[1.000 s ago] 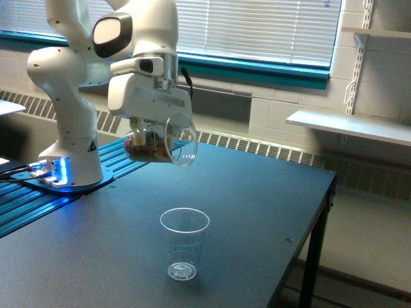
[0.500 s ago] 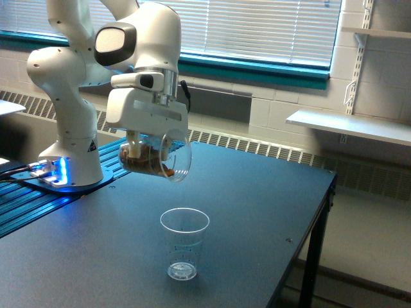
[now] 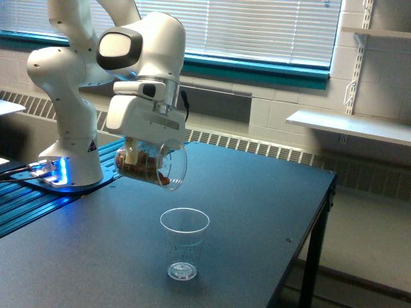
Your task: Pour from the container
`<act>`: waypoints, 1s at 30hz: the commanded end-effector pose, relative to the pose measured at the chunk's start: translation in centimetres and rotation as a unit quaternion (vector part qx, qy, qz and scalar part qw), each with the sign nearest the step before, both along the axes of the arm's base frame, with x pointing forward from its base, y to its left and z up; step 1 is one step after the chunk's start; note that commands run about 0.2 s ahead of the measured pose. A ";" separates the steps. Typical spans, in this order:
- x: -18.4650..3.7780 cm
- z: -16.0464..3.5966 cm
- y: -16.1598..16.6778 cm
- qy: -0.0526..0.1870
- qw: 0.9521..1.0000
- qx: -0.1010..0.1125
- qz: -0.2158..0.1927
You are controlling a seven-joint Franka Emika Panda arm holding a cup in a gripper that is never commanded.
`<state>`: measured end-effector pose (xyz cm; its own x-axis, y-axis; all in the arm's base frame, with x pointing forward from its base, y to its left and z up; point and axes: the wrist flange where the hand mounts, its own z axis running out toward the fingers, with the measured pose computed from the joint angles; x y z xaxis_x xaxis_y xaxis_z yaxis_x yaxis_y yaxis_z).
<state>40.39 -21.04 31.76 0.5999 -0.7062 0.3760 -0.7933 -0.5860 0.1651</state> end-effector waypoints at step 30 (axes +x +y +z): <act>2.0 -2.4 2.1 0.052 0.998 -0.040 0.012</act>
